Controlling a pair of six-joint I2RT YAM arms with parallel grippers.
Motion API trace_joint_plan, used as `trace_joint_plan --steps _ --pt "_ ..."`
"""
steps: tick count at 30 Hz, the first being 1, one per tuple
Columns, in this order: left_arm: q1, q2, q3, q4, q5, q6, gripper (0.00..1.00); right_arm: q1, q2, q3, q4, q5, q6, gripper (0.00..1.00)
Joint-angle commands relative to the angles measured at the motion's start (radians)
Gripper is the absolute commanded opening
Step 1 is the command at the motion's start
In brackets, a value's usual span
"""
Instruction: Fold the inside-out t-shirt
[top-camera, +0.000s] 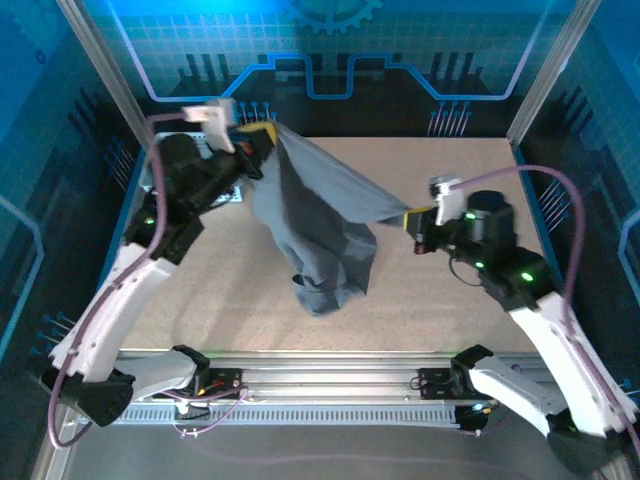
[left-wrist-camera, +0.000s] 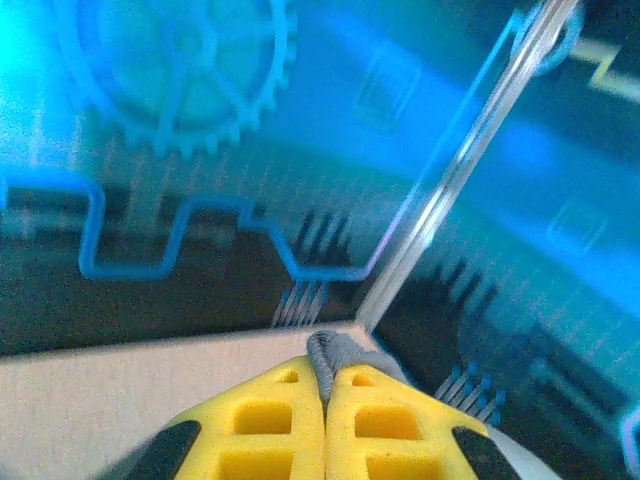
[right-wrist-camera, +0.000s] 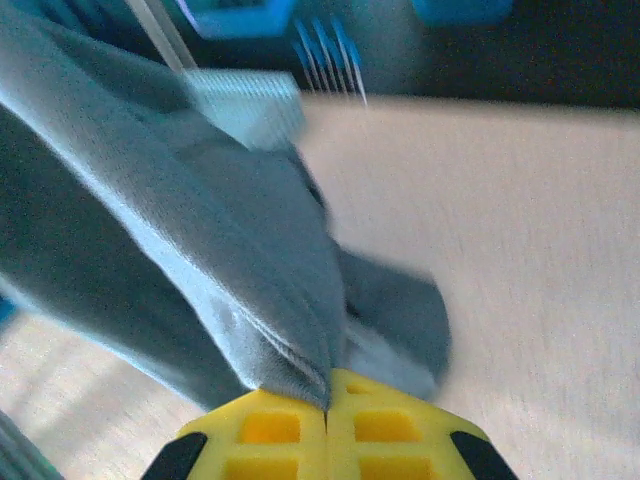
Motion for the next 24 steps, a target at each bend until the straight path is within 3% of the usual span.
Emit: trace_joint_plan --steps 1,3,6,12,14,16,20,24 --pt "-0.039 0.164 -0.149 -0.159 0.020 -0.005 0.00 -0.038 0.099 -0.094 -0.091 0.100 0.082 0.00" --pt "-0.044 0.266 -0.133 -0.259 0.006 -0.015 0.00 -0.065 0.190 -0.096 -0.151 0.092 0.099 0.00" --pt "-0.050 0.348 -0.083 -0.347 0.000 0.006 0.00 -0.070 0.240 -0.067 -0.164 -0.020 0.040 0.00" --pt "-0.107 0.200 -0.120 -0.182 0.012 0.058 0.00 -0.011 -0.026 -0.101 0.031 -0.097 -0.024 0.00" --pt "-0.108 0.173 -0.151 -0.128 -0.030 0.047 0.00 -0.013 -0.040 -0.133 0.051 -0.093 -0.015 0.00" --pt "-0.102 0.204 -0.137 -0.154 -0.109 0.037 0.00 -0.016 0.039 -0.151 0.001 -0.038 0.017 0.00" --pt "-0.050 0.365 -0.012 -0.345 -0.163 -0.008 0.00 -0.017 0.276 -0.173 -0.112 0.057 0.093 0.00" --pt "-0.032 0.522 0.095 -0.472 -0.181 0.016 0.00 -0.022 0.436 -0.179 -0.055 0.044 0.094 0.00"
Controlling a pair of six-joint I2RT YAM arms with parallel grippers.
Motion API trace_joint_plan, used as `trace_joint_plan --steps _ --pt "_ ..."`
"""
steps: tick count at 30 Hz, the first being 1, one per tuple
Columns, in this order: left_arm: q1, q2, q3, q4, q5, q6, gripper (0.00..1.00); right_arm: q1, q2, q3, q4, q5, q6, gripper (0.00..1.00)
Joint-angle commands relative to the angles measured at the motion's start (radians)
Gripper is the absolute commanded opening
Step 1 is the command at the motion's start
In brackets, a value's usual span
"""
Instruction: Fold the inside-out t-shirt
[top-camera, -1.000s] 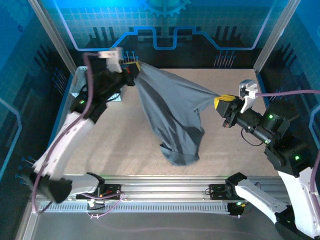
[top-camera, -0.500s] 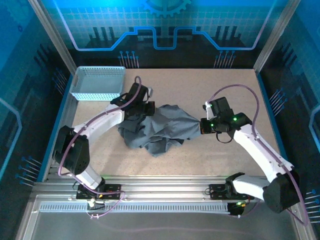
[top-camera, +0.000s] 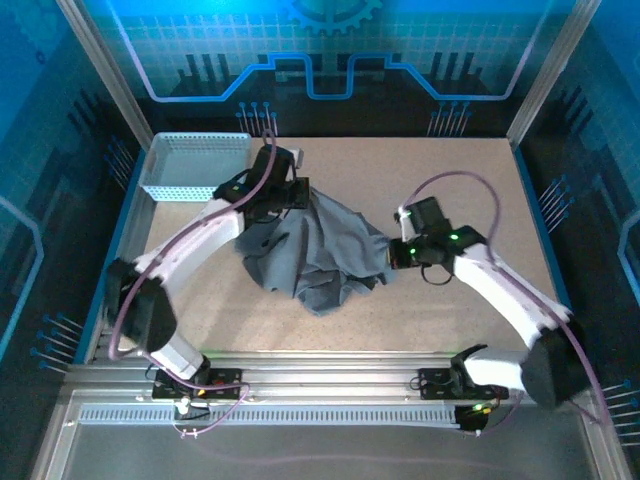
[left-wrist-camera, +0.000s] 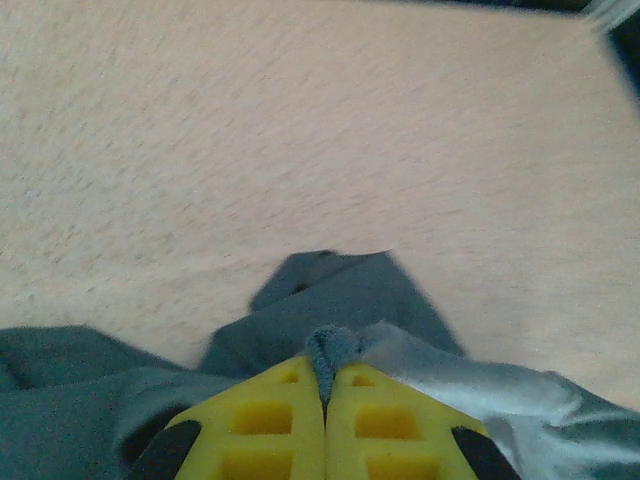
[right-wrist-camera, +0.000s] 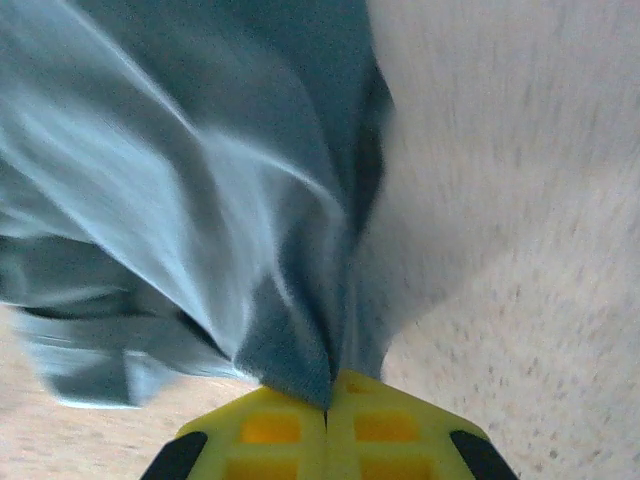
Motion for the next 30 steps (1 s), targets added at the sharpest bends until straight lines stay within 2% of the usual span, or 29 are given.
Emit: trace_joint_plan --steps 1,6,10,11,12,14,15,17,19,24,30 --pt "0.011 0.091 0.053 -0.168 -0.049 0.010 0.00 -0.007 0.066 0.003 -0.019 0.037 0.032 0.00" --pt "0.014 0.138 0.097 -0.166 -0.086 0.023 0.00 -0.036 0.236 0.200 -0.006 0.167 0.018 0.00" --pt "0.018 0.185 0.161 -0.179 -0.099 0.029 0.00 -0.085 0.400 0.357 -0.023 0.267 -0.003 0.04" --pt "0.018 0.198 0.171 -0.178 -0.100 0.029 0.00 -0.097 0.443 0.395 -0.033 0.276 -0.018 0.08" --pt "0.019 0.207 0.181 -0.175 -0.099 0.029 0.00 -0.102 0.484 0.431 -0.046 0.284 -0.032 0.17" --pt "0.023 0.233 0.205 -0.177 -0.095 0.026 0.00 -0.108 0.536 0.478 -0.081 0.330 -0.031 0.40" --pt "0.024 0.249 0.223 -0.183 -0.096 0.026 0.00 -0.107 0.536 0.477 -0.085 0.348 -0.029 0.49" --pt "0.026 0.276 0.248 -0.193 -0.101 0.029 0.00 -0.105 0.481 0.421 -0.051 0.333 -0.030 0.56" --pt "0.032 0.297 0.266 -0.200 -0.109 0.028 0.00 -0.105 0.391 0.338 -0.002 0.267 -0.024 0.56" --pt "0.059 0.340 0.289 -0.202 -0.113 0.024 0.00 -0.071 0.175 0.083 0.178 -0.067 -0.012 0.42" --pt "0.067 0.367 0.314 -0.209 -0.108 0.026 0.00 0.036 0.167 -0.032 0.235 -0.065 0.030 0.38"
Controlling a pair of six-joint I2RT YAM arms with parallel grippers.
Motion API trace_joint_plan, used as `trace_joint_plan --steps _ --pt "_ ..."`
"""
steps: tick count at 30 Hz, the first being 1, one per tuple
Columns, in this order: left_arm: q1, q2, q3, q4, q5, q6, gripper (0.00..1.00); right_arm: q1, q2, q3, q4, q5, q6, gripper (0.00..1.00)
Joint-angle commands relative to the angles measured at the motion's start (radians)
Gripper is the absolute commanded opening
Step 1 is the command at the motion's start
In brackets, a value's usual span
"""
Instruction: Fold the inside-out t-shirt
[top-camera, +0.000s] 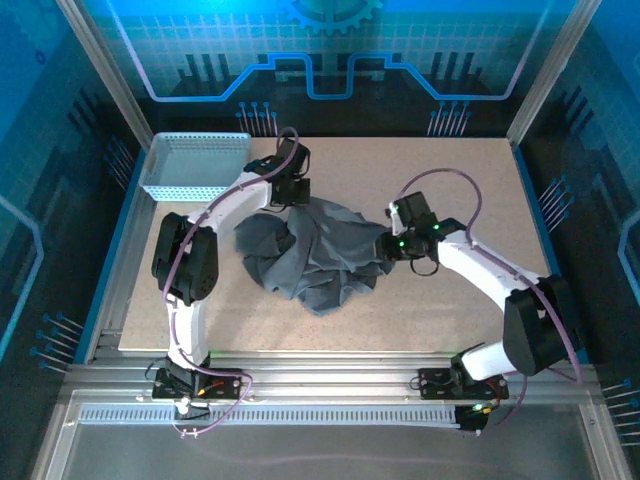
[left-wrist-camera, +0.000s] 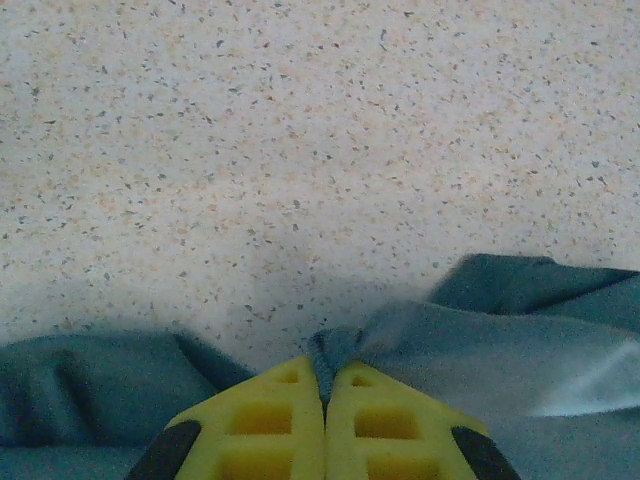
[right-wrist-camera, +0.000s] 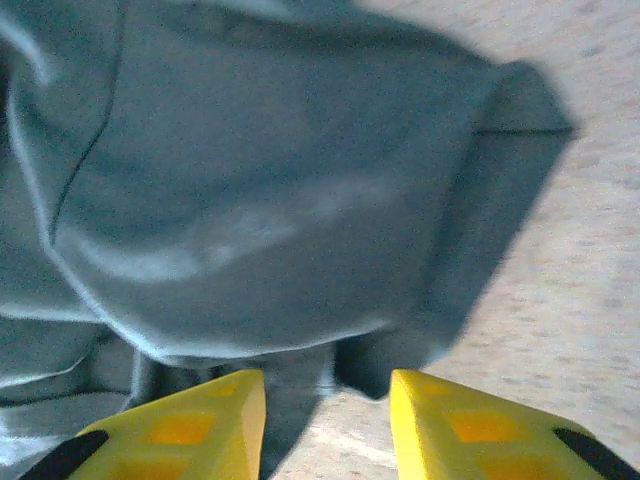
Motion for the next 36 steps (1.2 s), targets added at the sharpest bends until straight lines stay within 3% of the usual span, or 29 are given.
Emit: trace_joint_plan --steps 1,14,18,25,31,33,36 --pt "0.002 0.016 0.048 -0.028 -0.012 0.019 0.00 0.038 0.030 -0.050 0.080 -0.052 0.033 0.37" --pt "0.004 0.018 0.052 -0.033 -0.011 0.016 0.00 0.071 0.230 0.009 0.071 0.079 0.050 0.35" --pt "0.006 0.022 0.058 -0.035 -0.016 0.019 0.00 0.090 0.223 0.001 0.052 0.091 0.061 0.17" --pt "0.018 0.042 0.085 -0.053 -0.031 0.022 0.00 0.168 0.034 -0.140 -0.028 0.218 0.159 0.00" --pt "0.040 0.070 0.119 -0.066 -0.046 0.016 0.00 0.225 -0.217 -0.337 -0.022 0.263 0.294 0.00" --pt "0.047 0.083 0.136 -0.075 -0.043 0.013 0.00 0.236 -0.288 -0.384 -0.037 0.280 0.367 0.09" --pt "0.048 0.095 0.152 -0.083 -0.040 0.014 0.00 0.229 -0.317 -0.412 -0.082 0.288 0.465 0.12"
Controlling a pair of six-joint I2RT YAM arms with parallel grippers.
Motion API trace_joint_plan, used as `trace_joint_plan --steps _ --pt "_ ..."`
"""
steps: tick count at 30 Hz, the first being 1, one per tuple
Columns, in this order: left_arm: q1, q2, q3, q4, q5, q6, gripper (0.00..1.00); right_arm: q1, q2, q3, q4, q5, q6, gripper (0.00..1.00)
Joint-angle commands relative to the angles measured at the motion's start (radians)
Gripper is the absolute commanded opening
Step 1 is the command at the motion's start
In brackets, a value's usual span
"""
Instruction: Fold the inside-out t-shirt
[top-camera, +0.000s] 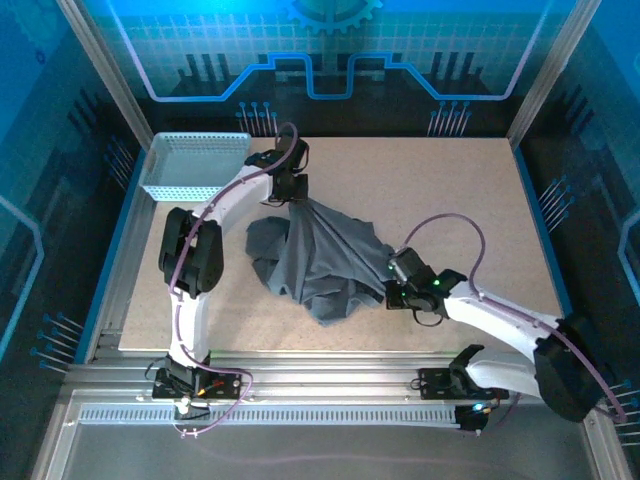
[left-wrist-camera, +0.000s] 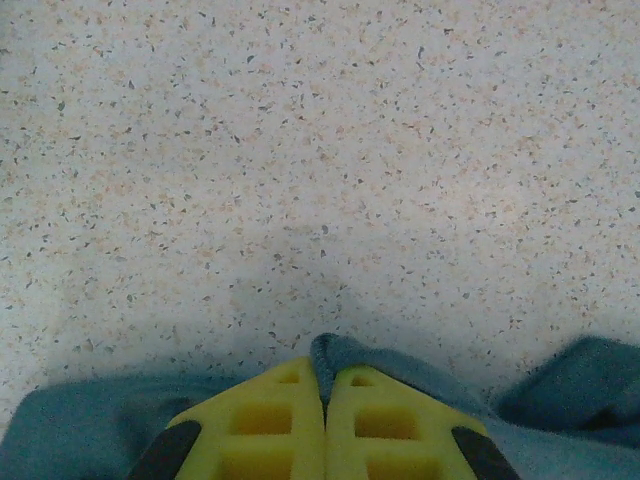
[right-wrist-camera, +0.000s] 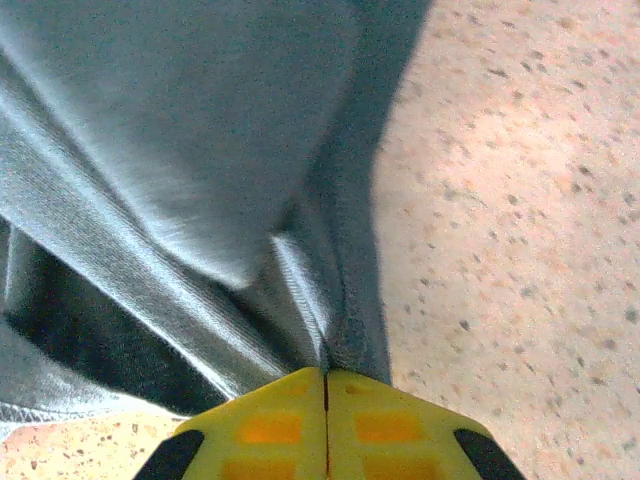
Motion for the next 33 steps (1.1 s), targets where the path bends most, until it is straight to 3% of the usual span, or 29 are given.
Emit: trace_joint_plan --steps 1,3,6,11,17,24,33 --pt "0.020 0.018 0.048 -0.014 -0.023 0.015 0.00 0.005 -0.018 -0.040 -0.087 0.039 0.153 0.19" --pt "0.019 0.016 0.045 -0.012 0.001 0.014 0.00 -0.002 -0.021 -0.036 -0.098 0.040 0.175 0.40" --pt "0.013 0.014 0.039 -0.010 0.046 0.024 0.00 -0.062 -0.049 0.008 -0.093 -0.008 0.117 0.52" --pt "-0.016 0.011 0.035 -0.008 0.055 0.054 0.00 -0.246 -0.030 0.141 -0.059 -0.080 -0.011 0.49" --pt "-0.033 -0.004 0.017 -0.005 0.055 0.050 0.00 -0.389 0.234 0.300 0.056 -0.276 -0.046 0.40" --pt "-0.044 -0.026 -0.011 0.012 0.056 0.044 0.00 -0.402 0.468 0.401 0.169 -0.377 -0.013 0.38" --pt "-0.048 -0.035 -0.024 0.019 0.061 0.042 0.00 -0.403 0.651 0.486 0.209 -0.384 -0.015 0.37"
